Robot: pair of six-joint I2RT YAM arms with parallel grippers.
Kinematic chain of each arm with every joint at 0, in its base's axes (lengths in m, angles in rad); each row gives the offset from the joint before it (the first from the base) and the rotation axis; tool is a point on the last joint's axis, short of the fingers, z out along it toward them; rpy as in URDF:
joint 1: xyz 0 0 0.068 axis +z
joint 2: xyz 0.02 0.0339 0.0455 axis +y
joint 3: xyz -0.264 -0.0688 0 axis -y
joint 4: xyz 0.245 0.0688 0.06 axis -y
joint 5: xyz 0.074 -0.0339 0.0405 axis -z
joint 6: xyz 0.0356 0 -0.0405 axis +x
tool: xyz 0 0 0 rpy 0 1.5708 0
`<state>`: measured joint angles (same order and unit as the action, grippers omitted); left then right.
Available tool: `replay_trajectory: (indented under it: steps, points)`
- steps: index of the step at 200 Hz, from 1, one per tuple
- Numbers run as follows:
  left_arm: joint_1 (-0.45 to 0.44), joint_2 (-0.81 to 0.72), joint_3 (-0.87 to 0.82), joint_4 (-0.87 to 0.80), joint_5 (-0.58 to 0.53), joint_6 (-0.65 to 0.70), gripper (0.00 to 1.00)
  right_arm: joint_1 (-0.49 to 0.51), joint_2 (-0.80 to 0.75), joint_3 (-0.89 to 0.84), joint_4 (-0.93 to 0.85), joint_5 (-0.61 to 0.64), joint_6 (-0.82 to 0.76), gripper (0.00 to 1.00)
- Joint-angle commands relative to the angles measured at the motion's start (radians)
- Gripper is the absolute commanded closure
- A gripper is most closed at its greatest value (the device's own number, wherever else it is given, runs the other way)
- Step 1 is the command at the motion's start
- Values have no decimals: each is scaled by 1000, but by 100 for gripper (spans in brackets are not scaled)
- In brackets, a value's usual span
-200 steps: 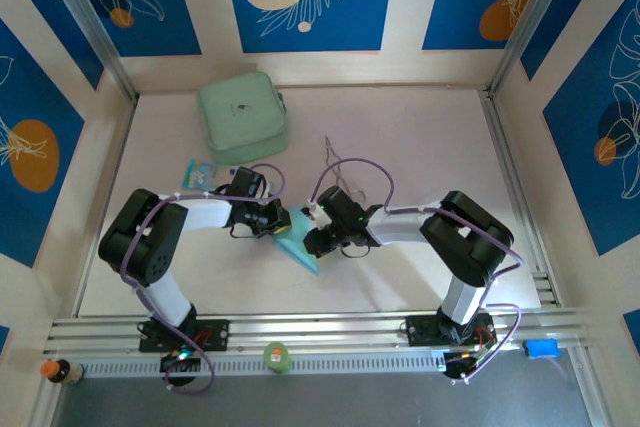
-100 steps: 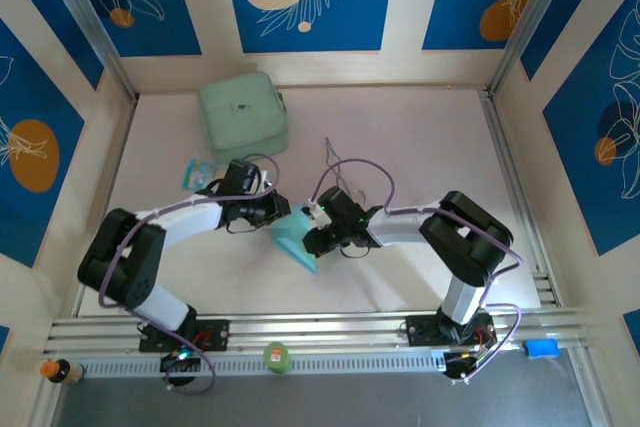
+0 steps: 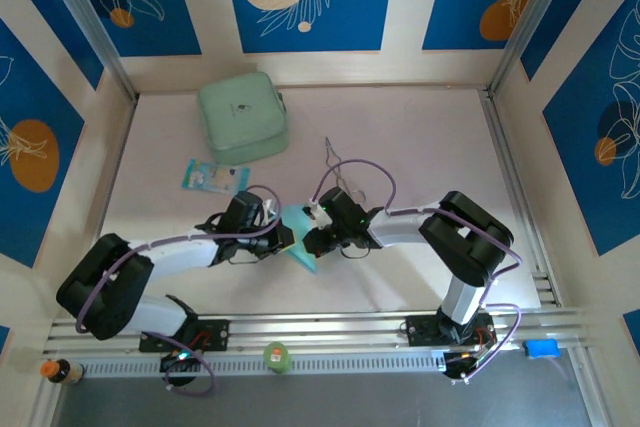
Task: Fold a paper plane with a square sheet of paper (pick it up from the middle)
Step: Perform the third fold on the triangle at the bottom-center of the table.
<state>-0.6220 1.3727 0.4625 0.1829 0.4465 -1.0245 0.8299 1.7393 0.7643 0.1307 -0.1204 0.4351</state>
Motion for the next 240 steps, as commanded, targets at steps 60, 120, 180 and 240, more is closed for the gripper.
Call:
replay_trajectory:
  steps: [60, 120, 180, 240]
  points:
    - [-14, 46, -36, 146, -17, -65, 100, -8, 9, -30, -45, 10, 5, 99]
    - [-14, 99, -57, 137, -27, -58, 100, -8, 8, -32, -46, 12, 7, 99]
    - [-15, 155, -88, 117, -58, -15, 100, -8, -11, -24, -42, -18, 21, 96]
    - [-14, 153, -82, 112, -55, -9, 100, -23, -162, 8, -151, -53, 88, 70]
